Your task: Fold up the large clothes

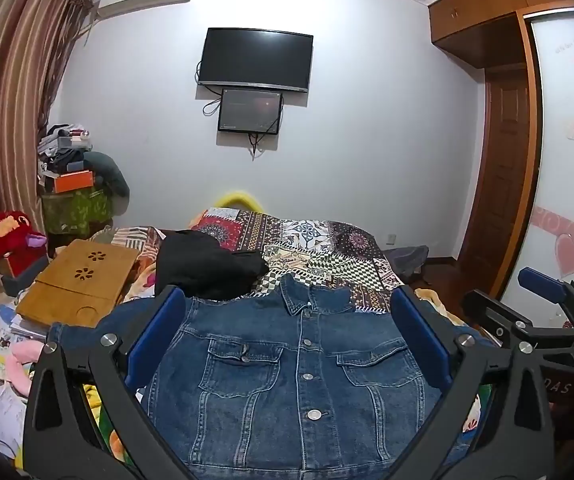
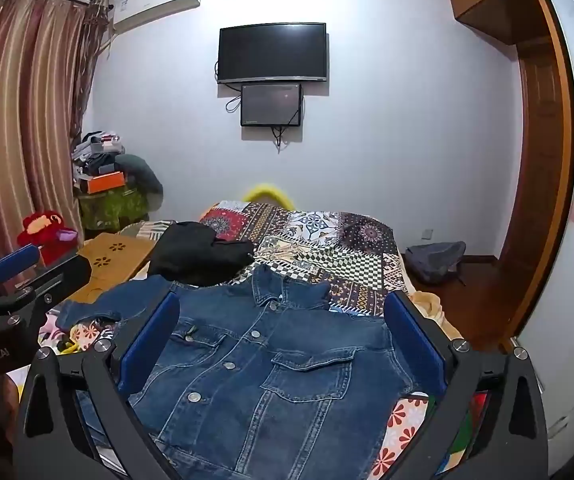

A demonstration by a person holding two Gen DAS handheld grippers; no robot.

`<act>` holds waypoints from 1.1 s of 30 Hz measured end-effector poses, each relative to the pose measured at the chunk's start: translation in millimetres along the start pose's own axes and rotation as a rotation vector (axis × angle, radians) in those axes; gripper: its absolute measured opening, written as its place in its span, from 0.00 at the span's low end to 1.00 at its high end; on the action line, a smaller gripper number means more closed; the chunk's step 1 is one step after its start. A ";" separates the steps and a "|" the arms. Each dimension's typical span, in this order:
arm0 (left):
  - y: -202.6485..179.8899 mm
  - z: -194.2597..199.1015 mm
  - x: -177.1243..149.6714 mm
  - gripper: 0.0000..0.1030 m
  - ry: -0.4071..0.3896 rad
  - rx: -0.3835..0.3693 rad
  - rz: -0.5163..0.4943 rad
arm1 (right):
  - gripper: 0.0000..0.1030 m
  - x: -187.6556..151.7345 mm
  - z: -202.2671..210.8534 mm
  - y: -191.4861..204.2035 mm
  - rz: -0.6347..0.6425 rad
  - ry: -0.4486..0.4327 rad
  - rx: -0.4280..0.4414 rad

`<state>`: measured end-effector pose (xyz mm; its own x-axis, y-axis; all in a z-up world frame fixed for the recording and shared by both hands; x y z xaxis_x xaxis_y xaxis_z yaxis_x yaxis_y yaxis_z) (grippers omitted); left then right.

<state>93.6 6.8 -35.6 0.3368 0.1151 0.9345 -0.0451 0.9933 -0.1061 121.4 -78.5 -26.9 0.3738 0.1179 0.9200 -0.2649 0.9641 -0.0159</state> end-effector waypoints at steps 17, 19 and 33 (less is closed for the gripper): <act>4.9 3.4 2.3 1.00 0.006 0.004 0.007 | 0.99 -3.2 -2.2 2.9 0.002 0.003 0.005; 5.3 3.8 2.7 1.00 0.005 0.005 0.007 | 0.99 -3.2 -2.0 3.0 0.002 0.003 0.005; 5.8 2.5 2.2 1.00 0.009 0.004 0.004 | 0.99 -2.9 -1.1 4.1 0.001 0.005 0.006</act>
Point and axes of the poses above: each gripper's, at about its wrist camera, not at the fingertips, and z roughly against the way its jaws point, y to its left, x to its top, the point moved 9 cm from there along -z, roughly the way its jaws point, and after that the axes turned 3 degrees about y, right-handed, at the moved point
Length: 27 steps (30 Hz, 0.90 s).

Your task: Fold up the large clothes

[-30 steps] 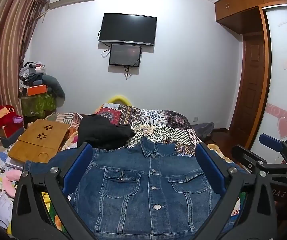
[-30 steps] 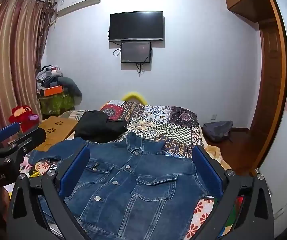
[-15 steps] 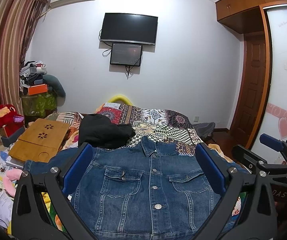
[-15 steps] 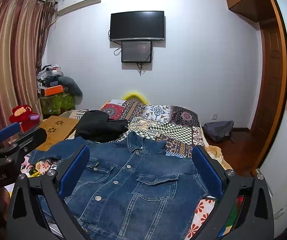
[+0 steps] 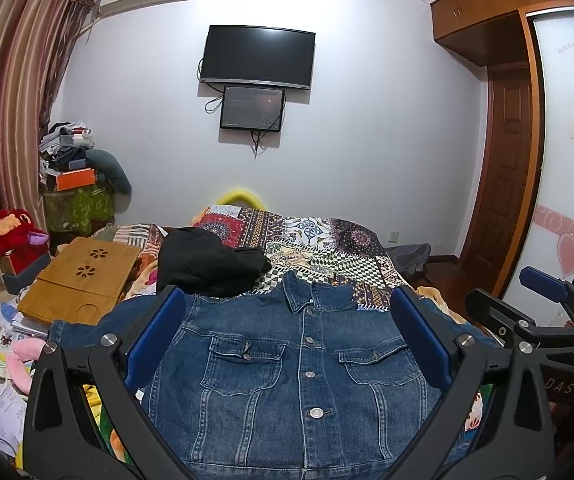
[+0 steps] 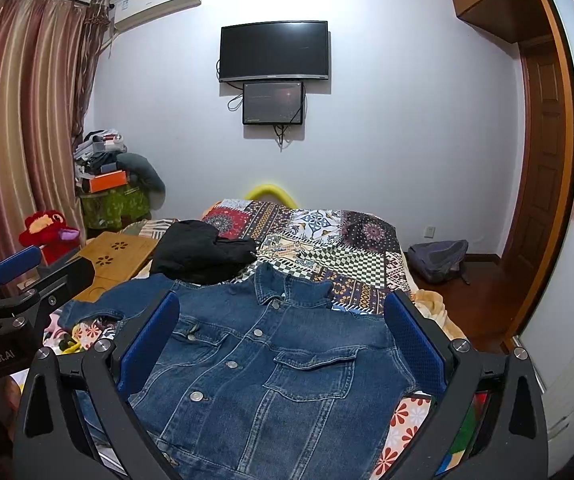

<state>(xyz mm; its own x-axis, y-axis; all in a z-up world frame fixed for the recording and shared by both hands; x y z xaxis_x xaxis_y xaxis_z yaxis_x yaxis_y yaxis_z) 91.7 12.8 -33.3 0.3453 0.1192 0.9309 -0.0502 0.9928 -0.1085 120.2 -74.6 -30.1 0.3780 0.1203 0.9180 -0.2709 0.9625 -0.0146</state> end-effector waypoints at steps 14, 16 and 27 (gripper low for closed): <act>-1.7 -0.5 -0.5 1.00 0.003 0.001 -0.002 | 0.99 -1.4 0.7 1.6 0.000 0.005 0.000; -1.5 -0.4 -1.1 1.00 0.005 0.000 -0.003 | 0.99 -1.9 0.8 1.6 -0.001 0.005 0.001; -1.8 -1.5 -2.1 1.00 0.010 -0.003 -0.005 | 0.99 -3.0 -4.8 -1.1 -0.007 0.014 -0.003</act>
Point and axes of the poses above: each gripper's, at about its wrist camera, not at the fingertips, and z roughly against the way its jaws point, y to its left, x to its top, the point moved 9 cm from there along -z, roughly the way its jaws point, and after that the axes turned 3 degrees about y, right-handed, at the moved point
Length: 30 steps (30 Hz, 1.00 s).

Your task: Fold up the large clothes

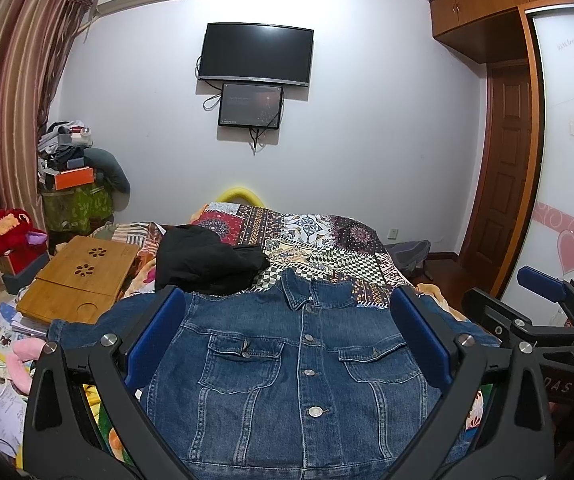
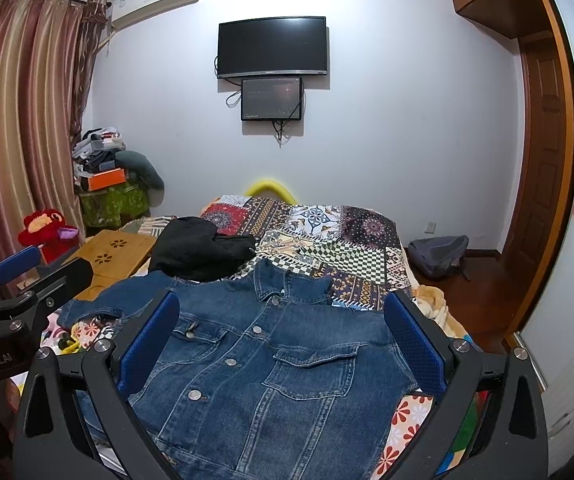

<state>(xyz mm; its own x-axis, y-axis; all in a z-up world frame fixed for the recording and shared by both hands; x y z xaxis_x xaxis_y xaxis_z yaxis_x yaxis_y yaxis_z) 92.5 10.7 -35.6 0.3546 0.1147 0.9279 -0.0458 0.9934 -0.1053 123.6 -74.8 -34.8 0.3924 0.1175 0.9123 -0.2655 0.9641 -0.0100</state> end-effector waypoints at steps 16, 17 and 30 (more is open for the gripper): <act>37.8 -36.2 7.2 1.00 0.004 0.081 0.019 | 0.99 4.5 -39.3 -2.6 0.016 0.059 -0.044; 43.9 -39.5 9.1 1.00 0.004 0.090 0.023 | 0.99 5.5 -43.1 -2.6 0.018 0.062 -0.047; 172.7 -101.0 -4.5 1.00 0.082 0.265 0.127 | 0.99 -2.7 -121.6 -4.2 0.013 0.203 -0.092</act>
Point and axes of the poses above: each gripper's, at about its wrist camera, not at the fingertips, and z roughly against the way its jaws point, y to its left, x to its top, the point moved 9 cm from there along -z, roughly the way its jaws point, and after that the axes turned 3 degrees about y, right-handed, at the moved point
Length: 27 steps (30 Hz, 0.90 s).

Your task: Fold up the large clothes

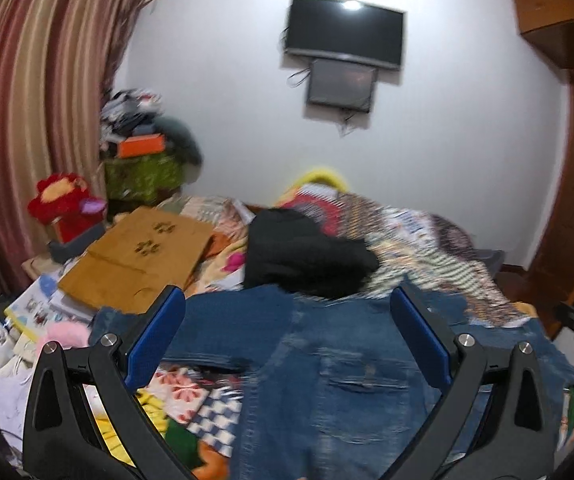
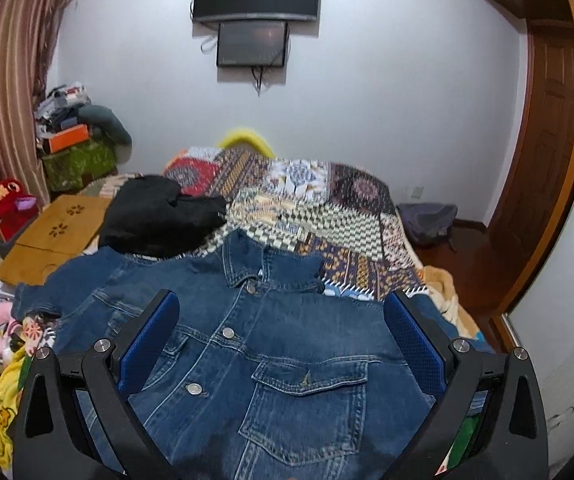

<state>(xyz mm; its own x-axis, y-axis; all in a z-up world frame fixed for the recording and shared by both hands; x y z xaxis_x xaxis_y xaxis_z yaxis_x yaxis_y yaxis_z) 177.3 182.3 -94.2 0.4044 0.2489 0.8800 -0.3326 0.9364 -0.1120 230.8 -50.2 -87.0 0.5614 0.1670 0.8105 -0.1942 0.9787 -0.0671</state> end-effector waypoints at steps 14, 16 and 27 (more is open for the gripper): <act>182.8 -143.2 -88.8 1.00 0.425 0.006 0.439 | 0.99 -27.4 -74.8 6.5 -0.086 0.246 0.097; 202.0 -156.7 -105.9 1.00 0.480 -0.038 0.555 | 0.99 -30.5 -79.7 4.1 -0.133 0.266 0.107; 238.0 -211.4 -158.6 0.94 0.570 -0.263 0.955 | 0.99 -35.3 -89.7 -7.7 -0.195 0.305 0.077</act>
<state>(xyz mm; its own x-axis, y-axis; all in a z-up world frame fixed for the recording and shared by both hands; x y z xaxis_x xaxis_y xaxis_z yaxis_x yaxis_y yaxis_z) 214.1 418.0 -357.9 0.4326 0.9000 0.0532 -0.5504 0.3104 -0.7750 284.7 -52.9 -167.2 0.8054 0.0172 0.5925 -0.1129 0.9857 0.1248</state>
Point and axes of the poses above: each gripper's, at about its wrist camera, not at the fingertips, and z roughly against the way its jaws point, y to its left, x to its top, the point moved 9 cm from there along -z, roughly the way its jaws point, and after that the axes turned 3 degrees about y, right-handed, at the moved point
